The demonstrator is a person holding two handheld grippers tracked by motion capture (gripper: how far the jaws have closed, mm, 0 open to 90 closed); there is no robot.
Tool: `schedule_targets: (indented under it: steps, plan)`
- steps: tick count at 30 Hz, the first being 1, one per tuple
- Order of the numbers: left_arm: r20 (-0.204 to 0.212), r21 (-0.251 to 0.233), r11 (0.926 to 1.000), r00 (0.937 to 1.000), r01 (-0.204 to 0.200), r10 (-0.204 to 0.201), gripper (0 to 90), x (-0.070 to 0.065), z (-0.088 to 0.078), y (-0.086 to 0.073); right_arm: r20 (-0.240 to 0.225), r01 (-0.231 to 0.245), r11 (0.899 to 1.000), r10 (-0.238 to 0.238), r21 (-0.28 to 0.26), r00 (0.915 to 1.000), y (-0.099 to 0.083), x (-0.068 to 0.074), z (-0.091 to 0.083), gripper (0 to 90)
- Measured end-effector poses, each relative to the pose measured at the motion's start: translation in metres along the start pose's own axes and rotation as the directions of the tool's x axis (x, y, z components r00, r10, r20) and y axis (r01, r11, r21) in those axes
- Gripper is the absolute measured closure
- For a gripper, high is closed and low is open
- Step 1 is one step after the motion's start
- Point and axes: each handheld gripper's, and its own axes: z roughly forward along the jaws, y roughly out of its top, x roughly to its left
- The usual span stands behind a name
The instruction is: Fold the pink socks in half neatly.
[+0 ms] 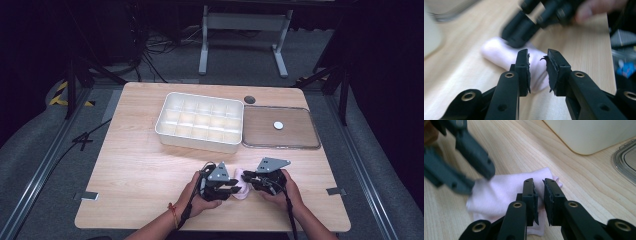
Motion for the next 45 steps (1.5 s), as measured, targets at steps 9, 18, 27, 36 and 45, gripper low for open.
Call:
schedule_targets:
  steps: [9,18,27,36,45]
  plan:
    - [-0.017,0.045,0.9971,0.9979,-0.062,0.063,73.6,-0.007,0.01,-0.003,0.007,0.016,1.0,-0.016,0.0,0.9998,-0.003,0.002,-0.003,79.6]
    - [-0.017,0.034,0.9965,0.9969,-0.076,0.077,74.3,-0.008,0.014,-0.006,0.062,0.024,1.0,-0.025,0.007,0.9978,-0.002,0.0,-0.004,76.5]
    - [-0.014,0.037,0.9969,0.9975,-0.069,0.07,74.6,-0.007,0.014,-0.005,0.062,0.036,0.998,-0.033,-0.042,0.9975,0.004,0.004,-0.012,81.4]
    - [-0.017,0.036,0.9977,0.9982,-0.056,0.057,74.7,-0.008,0.015,-0.005,0.045,0.077,0.993,-0.073,-0.09,0.9963,0.008,0.014,-0.017,86.5]
    - [-0.013,0.036,0.9982,0.9987,-0.049,0.049,74.7,-0.007,0.015,-0.005,0.008,0.07,0.997,-0.07,0.012,0.9975,-0.001,0.009,-0.002,87.7]
